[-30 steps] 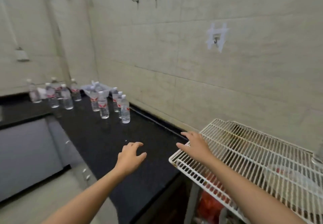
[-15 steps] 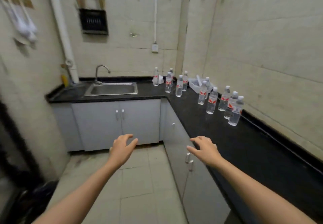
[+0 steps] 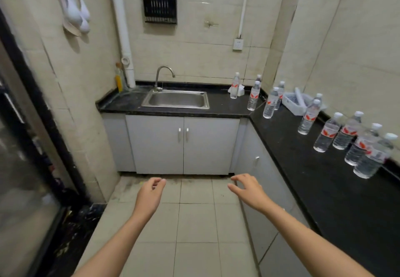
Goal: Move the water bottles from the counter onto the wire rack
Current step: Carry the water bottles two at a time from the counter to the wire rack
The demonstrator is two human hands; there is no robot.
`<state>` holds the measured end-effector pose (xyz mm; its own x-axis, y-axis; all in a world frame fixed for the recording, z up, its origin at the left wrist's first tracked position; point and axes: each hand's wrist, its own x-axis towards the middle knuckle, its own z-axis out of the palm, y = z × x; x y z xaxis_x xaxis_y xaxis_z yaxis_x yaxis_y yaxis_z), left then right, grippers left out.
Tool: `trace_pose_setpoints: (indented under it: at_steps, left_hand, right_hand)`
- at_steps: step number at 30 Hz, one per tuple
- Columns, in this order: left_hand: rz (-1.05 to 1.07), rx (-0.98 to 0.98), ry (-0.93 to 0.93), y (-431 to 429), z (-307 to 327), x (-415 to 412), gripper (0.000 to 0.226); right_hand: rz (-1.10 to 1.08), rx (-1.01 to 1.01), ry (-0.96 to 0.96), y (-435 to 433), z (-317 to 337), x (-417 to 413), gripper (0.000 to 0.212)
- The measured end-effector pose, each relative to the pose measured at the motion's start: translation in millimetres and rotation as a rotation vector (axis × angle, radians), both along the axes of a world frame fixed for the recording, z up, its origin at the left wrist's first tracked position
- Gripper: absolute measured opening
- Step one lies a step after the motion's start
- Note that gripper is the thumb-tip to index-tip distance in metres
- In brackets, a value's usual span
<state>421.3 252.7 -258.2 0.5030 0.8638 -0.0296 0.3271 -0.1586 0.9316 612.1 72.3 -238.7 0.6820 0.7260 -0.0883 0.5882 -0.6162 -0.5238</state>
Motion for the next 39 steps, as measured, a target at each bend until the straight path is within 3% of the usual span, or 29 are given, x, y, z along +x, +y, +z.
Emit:
trace_pose_setpoints:
  at_steps: [16, 26, 30, 39]
  left_hand:
    - [0.018, -0.018, -0.048, 132.0, 17.6, 204.7, 0.011]
    - [0.092, -0.276, -0.122, 211.8, -34.6, 302.4, 0.013]
    - [0.024, -0.366, -0.149, 256.9, -41.9, 375.8, 0.011]
    - [-0.163, -0.366, -0.146, 356.8, -39.2, 525.2, 0.011]
  right_hand:
    - [-0.031, 0.201, 0.17, 158.7, -14.8, 193.8, 0.035]
    - [-0.119, 0.21, 0.209, 234.9, -38.3, 279.1, 0.035]
    - [-0.169, 0.197, 0.17, 276.2, -36.9, 330.2, 0.035]
    - [-0.416, 0.164, 0.211, 340.9, -40.5, 427.4, 0.034]
